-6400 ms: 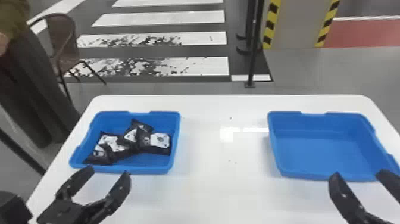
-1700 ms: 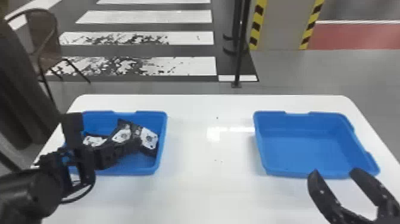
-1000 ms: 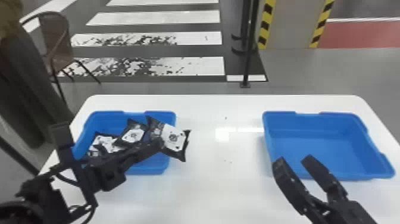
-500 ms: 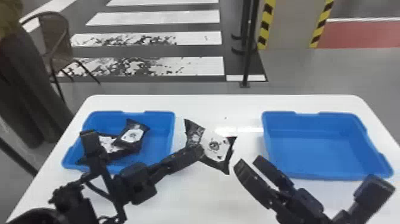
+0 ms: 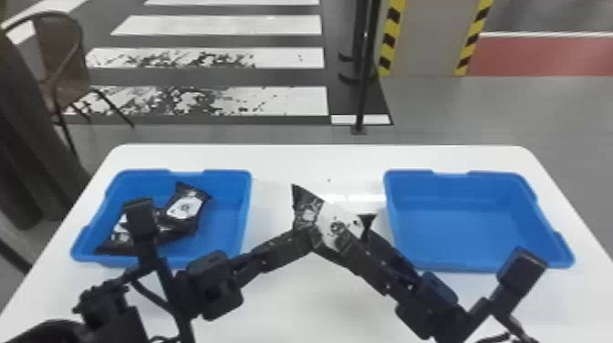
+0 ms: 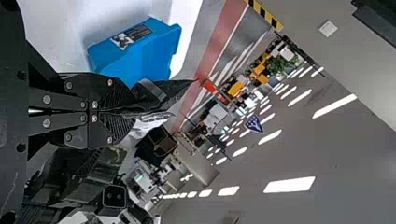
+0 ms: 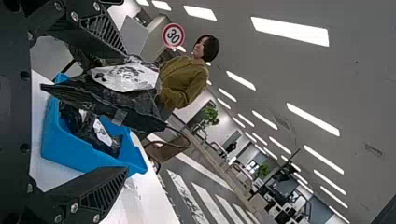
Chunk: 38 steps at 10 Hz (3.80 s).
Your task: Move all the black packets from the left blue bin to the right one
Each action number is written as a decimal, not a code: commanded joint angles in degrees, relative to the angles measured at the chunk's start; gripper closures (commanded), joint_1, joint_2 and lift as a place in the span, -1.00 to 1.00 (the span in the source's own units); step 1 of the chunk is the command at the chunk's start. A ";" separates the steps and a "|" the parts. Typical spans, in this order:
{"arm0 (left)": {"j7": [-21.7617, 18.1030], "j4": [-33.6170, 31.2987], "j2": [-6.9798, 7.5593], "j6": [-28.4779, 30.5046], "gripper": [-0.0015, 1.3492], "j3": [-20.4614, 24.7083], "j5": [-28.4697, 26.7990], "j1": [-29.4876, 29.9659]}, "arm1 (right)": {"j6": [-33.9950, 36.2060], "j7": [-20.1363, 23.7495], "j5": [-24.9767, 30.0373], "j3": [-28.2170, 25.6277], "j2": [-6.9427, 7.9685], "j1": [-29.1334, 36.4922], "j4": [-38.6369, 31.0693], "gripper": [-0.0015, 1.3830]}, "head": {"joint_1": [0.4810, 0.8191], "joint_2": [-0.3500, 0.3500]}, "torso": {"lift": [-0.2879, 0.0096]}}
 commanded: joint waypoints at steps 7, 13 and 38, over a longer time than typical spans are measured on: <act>1.85 0.00 -0.40 0.49 -0.12 0.96 1.22 1.28 | -1.40 2.79 -1.24 0.00 0.62 -1.83 2.10 0.85 | 0.27 0.04 | -0.01; 2.20 -0.14 -1.81 -2.61 -0.78 8.27 0.76 5.22 | -3.51 1.47 13.04 -14.85 0.44 -14.63 16.58 0.85 | 0.27 -0.11 | -0.01; 12.93 27.56 5.13 24.53 -0.73 2.44 -41.63 -35.00 | -20.39 -16.02 25.84 -8.80 2.90 22.78 -19.56 -0.76 | 0.27 0.45 | -0.01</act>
